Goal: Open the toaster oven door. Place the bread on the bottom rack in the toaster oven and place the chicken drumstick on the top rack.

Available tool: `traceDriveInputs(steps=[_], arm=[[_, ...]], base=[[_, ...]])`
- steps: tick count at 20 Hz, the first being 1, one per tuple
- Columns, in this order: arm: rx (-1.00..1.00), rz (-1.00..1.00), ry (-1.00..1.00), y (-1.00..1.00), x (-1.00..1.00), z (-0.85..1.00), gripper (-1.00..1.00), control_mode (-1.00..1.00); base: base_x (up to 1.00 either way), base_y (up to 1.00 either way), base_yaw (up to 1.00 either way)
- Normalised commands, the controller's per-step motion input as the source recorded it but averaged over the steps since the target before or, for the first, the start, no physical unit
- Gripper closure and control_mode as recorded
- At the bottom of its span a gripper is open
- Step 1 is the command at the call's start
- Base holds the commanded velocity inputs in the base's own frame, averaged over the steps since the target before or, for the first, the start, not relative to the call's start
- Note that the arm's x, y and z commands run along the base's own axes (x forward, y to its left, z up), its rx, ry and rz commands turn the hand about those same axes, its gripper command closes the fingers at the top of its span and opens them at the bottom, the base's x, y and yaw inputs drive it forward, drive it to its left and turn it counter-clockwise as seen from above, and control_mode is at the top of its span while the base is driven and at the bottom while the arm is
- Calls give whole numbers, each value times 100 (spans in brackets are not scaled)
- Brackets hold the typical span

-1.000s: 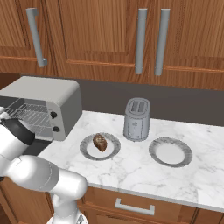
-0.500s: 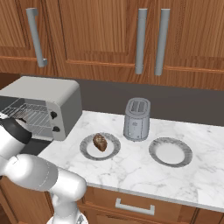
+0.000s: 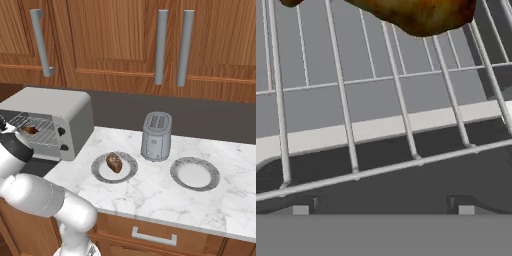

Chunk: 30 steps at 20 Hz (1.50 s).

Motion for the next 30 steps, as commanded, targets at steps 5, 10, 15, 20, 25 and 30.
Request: traceDriveInputs(steps=[5,10,15,20,25,30], arm=[[0,0,-33,0,64,11,-100,-100],[0,0,-32,0,61,0,-100,-100],[0,0,-17,0,46,2,-100,-100],[0,0,-2,-1,15,47,-100,-100],[-1,2,2,-2,-51,5,-100,-100],[-3,8,1,0,-42,-9,-100,-100]], base=[[0,0,0],[0,0,0],[0,0,0],[0,0,0],[0,0,0],[0,0,0]])
